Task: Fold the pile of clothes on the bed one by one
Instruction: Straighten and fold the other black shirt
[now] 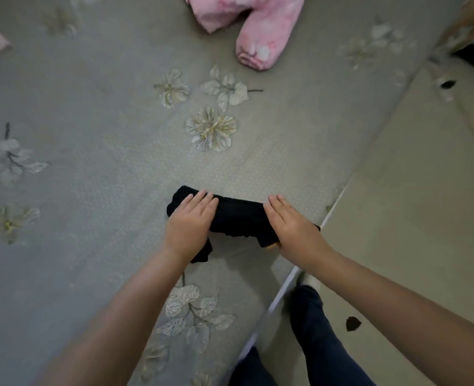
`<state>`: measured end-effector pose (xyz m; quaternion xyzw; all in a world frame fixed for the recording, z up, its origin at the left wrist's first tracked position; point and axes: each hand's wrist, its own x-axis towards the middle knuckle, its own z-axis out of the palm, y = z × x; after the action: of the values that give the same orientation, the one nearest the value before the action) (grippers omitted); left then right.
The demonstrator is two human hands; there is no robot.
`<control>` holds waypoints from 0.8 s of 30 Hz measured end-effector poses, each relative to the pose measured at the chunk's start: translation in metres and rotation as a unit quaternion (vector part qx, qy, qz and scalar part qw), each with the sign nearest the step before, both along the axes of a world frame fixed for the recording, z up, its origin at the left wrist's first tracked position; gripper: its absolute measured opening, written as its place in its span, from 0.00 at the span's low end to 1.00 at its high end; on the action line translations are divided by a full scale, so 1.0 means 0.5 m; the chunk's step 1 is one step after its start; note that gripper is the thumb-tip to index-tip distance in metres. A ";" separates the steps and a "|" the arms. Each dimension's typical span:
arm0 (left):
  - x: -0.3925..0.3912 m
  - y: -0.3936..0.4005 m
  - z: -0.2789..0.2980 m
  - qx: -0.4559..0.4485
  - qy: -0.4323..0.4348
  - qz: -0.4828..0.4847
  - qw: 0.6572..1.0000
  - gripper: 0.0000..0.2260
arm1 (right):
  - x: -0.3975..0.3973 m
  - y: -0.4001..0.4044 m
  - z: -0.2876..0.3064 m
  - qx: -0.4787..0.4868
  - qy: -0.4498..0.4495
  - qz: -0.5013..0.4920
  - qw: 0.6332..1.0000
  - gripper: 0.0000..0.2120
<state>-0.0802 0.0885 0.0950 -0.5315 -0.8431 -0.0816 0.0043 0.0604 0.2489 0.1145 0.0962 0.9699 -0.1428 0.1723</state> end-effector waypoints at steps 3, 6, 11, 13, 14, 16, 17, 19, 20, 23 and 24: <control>0.023 0.160 0.089 -0.034 0.027 -0.057 0.997 0.18 | 0.054 0.138 0.065 -0.006 0.041 -0.047 0.998 0.33; 0.072 0.351 0.172 -0.050 0.089 -0.128 0.986 0.15 | 0.131 0.298 0.138 0.046 0.106 -0.087 0.990 0.34; 0.179 0.719 0.312 -0.083 0.144 -0.167 0.972 0.21 | 0.269 0.594 0.285 0.123 0.181 -0.147 0.965 0.36; 0.221 0.851 0.370 -0.117 0.136 -0.165 0.970 0.24 | 0.313 0.705 0.352 0.150 0.193 -0.160 0.956 0.38; 0.239 0.914 0.399 -0.104 0.148 -0.167 0.969 0.24 | 0.337 0.761 0.377 0.175 0.186 -0.169 0.952 0.37; 0.272 1.036 0.460 -0.052 0.187 -0.180 0.964 0.23 | 0.387 0.870 0.426 0.177 0.192 -0.203 0.944 0.34; 0.288 1.094 0.493 -0.032 0.202 -0.186 0.961 0.23 | 0.404 0.922 0.450 0.191 0.201 -0.220 0.935 0.33; 0.313 1.201 0.551 -0.012 0.231 -0.186 0.955 0.23 | 0.428 1.016 0.496 0.221 0.223 -0.237 0.919 0.34; 0.319 1.255 0.577 -0.002 0.239 -0.186 0.953 0.23 | 0.434 1.063 0.520 0.239 0.232 -0.241 0.912 0.34; 0.324 1.415 0.644 0.024 0.245 -0.188 0.951 0.23 | 0.436 1.216 0.584 0.278 0.240 -0.249 0.896 0.34; 0.321 1.467 0.663 0.032 0.239 -0.187 0.952 0.23 | 0.433 1.269 0.604 0.280 0.238 -0.256 0.894 0.34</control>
<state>0.0805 0.8219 0.4263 -0.6830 -0.7000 0.0220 0.2076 0.2768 0.8835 0.4166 0.3482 0.9236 0.0775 -0.1401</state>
